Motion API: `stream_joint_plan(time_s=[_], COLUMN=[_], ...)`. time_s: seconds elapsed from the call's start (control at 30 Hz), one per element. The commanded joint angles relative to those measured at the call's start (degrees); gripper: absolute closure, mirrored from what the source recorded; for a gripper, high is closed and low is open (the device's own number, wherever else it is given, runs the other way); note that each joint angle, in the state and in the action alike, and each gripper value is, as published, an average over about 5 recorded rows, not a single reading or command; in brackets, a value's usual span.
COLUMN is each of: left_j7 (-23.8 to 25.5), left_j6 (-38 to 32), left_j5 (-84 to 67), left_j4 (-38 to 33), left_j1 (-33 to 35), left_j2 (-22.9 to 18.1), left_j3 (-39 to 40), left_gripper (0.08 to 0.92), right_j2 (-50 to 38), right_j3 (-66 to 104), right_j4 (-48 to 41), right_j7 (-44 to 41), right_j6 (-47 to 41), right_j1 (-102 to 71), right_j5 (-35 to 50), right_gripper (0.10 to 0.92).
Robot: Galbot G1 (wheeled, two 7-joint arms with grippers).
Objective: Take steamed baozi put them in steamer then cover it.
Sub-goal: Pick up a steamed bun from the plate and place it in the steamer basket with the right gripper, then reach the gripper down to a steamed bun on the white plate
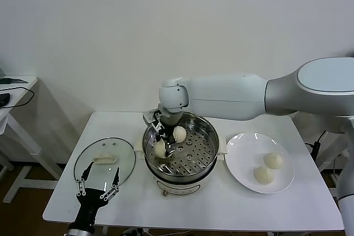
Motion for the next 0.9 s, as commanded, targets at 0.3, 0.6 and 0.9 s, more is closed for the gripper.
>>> stream_joint_plan(time_s=[0.3,0.6,0.9], left_j7=[0.0,0.01,0.04], left_j6=[-0.04,0.03,0.01], left_j5=[-0.01,0.04,0.21], left_j4=[0.21,0.15,0.09], left_j1=[-0.01,0.08,0.06], left_j2=[-0.25,-0.44,-0.19], left_j3=[-0.2,-0.2,0.33], left_gripper=[0.177,0.177,0.177], right_j2=[-0.3,-17.05,-41.25], right_j3=[1.12,7.88,13.97], right_j4=[1.61,11.72,10.28], right_j7=[2.03,-4.93,-17.88], right_j6=[-0.79,1.63,13.23], right_j1=[-1.08,4.38,7.04], right_j5=[0.3,-5.46,-16.31], right_gripper=[0.219,0.203,0.203])
